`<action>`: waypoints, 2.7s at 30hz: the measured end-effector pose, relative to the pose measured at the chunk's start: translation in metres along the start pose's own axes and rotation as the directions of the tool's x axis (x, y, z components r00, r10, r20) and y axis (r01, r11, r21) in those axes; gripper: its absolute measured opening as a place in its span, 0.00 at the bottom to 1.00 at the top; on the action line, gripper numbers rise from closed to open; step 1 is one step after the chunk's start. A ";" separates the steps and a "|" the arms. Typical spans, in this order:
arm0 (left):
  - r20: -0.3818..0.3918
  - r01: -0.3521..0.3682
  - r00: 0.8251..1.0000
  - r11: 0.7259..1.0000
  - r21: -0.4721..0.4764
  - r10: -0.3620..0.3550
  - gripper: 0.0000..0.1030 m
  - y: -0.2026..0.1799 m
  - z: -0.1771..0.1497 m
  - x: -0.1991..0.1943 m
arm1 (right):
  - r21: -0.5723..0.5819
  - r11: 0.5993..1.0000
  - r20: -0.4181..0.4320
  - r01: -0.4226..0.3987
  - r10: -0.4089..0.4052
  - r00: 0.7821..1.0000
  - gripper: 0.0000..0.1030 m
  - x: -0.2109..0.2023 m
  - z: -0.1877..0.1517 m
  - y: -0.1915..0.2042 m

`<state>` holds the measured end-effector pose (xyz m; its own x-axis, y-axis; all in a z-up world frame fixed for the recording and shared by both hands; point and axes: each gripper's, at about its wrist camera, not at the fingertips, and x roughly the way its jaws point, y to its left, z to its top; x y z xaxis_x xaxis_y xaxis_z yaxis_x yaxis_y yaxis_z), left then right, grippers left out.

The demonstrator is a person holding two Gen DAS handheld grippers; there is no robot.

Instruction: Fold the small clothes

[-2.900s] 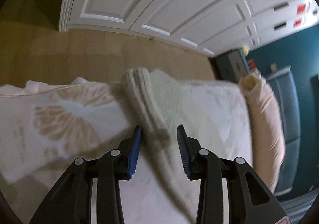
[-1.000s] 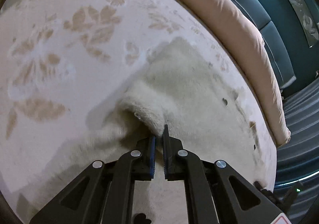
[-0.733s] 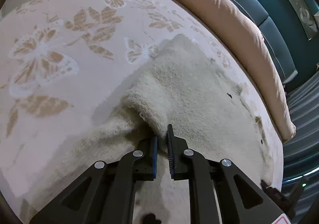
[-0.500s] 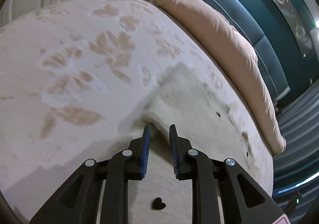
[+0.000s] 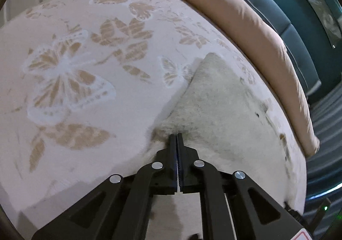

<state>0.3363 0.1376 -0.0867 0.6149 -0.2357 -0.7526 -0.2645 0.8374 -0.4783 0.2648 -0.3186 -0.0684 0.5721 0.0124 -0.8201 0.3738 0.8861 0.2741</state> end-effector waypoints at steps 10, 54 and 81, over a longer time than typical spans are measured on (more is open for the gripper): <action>0.081 0.038 0.996 0.998 0.050 -0.042 0.08 0.006 -0.016 -0.001 | -0.134 0.953 0.000 -0.271 0.273 0.962 0.27 -0.022 0.042 0.121; 0.144 0.017 0.989 0.995 0.103 -0.032 0.08 0.003 -0.024 0.003 | -0.186 0.982 0.076 -0.015 0.030 0.997 0.55 -0.009 0.049 0.079; 0.193 -0.309 0.946 0.901 0.305 0.260 0.06 -0.042 -0.033 0.012 | -0.092 0.995 0.132 -0.033 0.045 0.990 0.18 -0.038 0.059 0.029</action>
<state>0.3304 0.0835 -0.0907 0.6566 0.0897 -0.7488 -0.2021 0.9775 -0.0601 0.2967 -0.3206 0.0001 0.6793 -0.0090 -0.7338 0.2860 0.9241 0.2534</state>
